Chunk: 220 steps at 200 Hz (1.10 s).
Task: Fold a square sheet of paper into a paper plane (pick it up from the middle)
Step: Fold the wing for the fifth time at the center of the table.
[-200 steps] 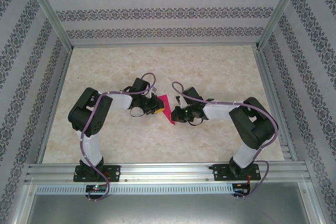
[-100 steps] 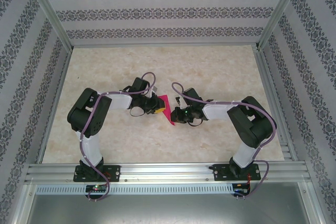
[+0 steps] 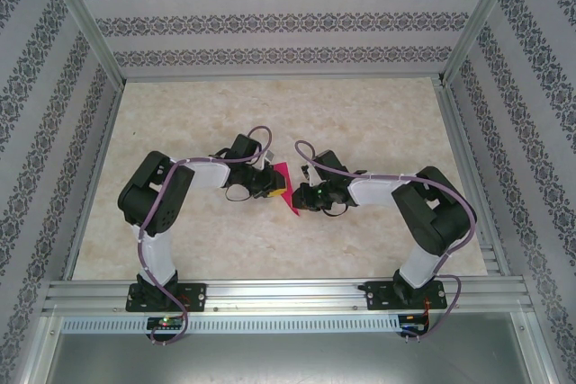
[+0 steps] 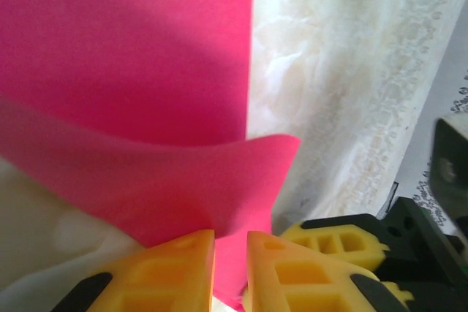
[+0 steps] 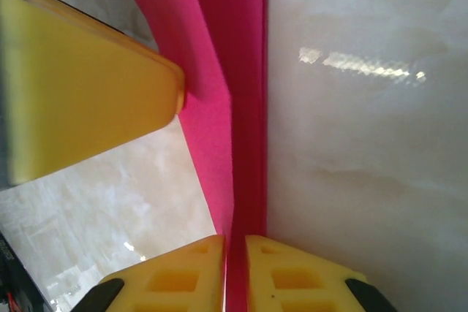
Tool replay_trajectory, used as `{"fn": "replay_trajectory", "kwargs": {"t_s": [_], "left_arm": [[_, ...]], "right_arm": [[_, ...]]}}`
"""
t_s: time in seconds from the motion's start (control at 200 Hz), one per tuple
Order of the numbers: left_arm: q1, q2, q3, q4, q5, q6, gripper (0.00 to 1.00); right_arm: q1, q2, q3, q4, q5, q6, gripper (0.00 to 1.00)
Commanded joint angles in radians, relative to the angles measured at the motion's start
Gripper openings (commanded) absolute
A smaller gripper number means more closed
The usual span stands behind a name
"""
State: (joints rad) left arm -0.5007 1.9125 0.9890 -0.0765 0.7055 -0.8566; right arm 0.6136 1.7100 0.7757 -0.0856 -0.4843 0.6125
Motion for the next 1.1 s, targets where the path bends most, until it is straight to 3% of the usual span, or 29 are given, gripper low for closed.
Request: {"fn": "replay_trajectory", "kwargs": {"t_s": [0.0,0.57,0.799,1.094], "left_arm": [[-0.01,0.021,0.019,-0.056,-0.031,0.035,0.2],[-0.009,0.022,0.015,-0.062,-0.039,0.041,0.19],[-0.009,0.021,0.011,-0.062,-0.037,0.041,0.19],[-0.009,0.021,0.013,-0.062,-0.035,0.041,0.19]], "right_arm": [[0.009,-0.041,-0.021,-0.003,-0.015,0.017,0.16],[0.035,-0.043,-0.064,0.012,-0.022,0.049,0.15],[0.028,-0.102,-0.049,-0.032,0.032,0.038,0.22],[0.017,-0.106,-0.027,-0.047,0.037,0.026,0.21]]}}
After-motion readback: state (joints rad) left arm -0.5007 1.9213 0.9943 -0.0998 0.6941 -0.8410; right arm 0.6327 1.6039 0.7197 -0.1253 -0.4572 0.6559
